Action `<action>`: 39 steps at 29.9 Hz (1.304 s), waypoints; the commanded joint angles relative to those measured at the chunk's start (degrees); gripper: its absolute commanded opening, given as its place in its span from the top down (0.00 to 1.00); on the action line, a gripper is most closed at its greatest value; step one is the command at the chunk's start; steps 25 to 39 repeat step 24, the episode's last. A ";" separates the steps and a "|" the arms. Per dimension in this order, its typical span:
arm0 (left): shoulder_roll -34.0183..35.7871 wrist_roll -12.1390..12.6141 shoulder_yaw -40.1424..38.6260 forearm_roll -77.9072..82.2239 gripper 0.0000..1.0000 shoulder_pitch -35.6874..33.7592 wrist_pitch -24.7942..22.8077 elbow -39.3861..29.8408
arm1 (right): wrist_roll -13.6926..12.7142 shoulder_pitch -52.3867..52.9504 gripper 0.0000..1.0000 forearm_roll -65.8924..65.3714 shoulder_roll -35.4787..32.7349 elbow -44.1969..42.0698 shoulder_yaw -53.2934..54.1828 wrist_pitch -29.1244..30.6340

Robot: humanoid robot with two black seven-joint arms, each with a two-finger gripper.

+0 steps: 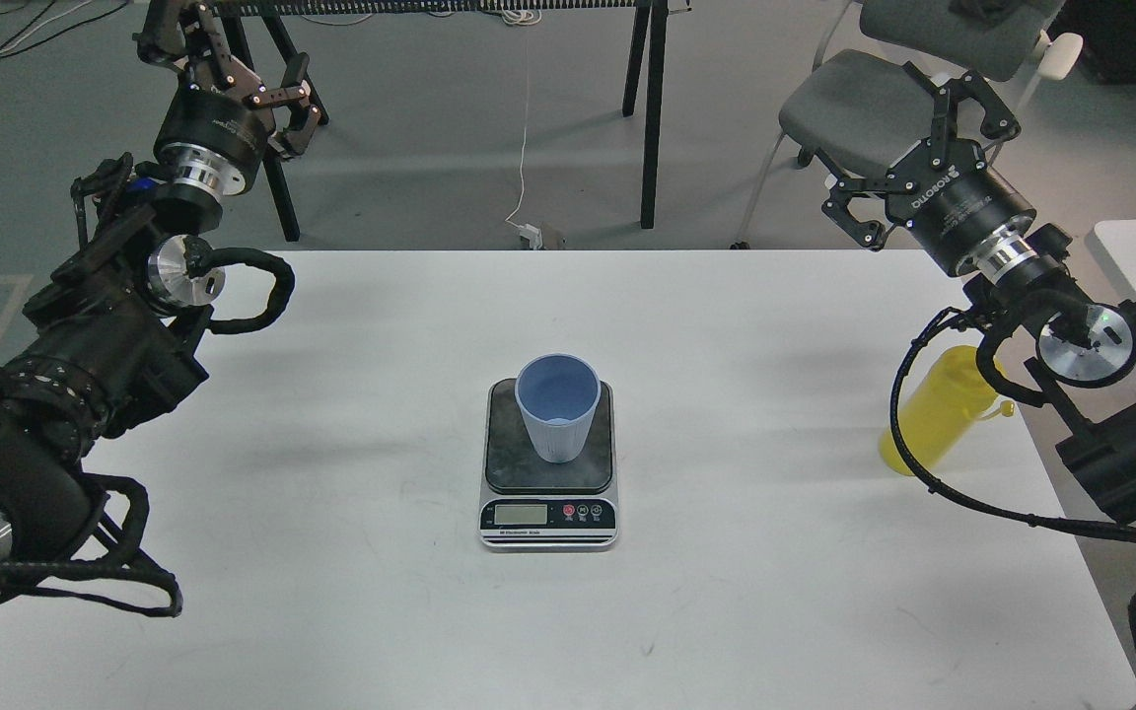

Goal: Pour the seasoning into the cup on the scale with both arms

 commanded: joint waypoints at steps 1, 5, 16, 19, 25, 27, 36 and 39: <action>-0.36 0.00 6.15 2.37 0.01 -0.36 0.00 0.14 | 0.07 0.00 0.00 -0.09 0.03 0.00 -0.08 0.00; -0.36 0.00 14.68 6.77 0.01 -1.50 0.00 0.66 | -0.01 0.00 0.00 -0.09 0.03 0.09 -0.17 0.00; -0.54 0.00 16.37 7.13 0.01 -2.03 0.00 0.58 | -0.01 0.08 0.00 -0.09 -0.14 0.09 -0.26 0.00; -1.07 0.00 16.37 6.87 0.01 -1.85 0.00 0.40 | -0.01 0.00 0.00 -0.09 -0.32 0.09 -0.26 0.00; -1.07 0.00 16.02 6.78 0.01 -1.06 0.00 0.40 | -0.01 0.08 0.00 -0.09 -0.41 0.09 -0.26 0.00; -1.07 0.00 16.02 6.78 0.01 -1.06 0.00 0.40 | -0.01 0.08 0.00 -0.09 -0.41 0.09 -0.26 0.00; -1.07 0.00 16.02 6.78 0.01 -1.06 0.00 0.40 | -0.01 0.08 0.00 -0.09 -0.41 0.09 -0.26 0.00; -1.07 0.00 16.02 6.78 0.01 -1.06 0.00 0.40 | -0.01 0.08 0.00 -0.09 -0.41 0.09 -0.26 0.00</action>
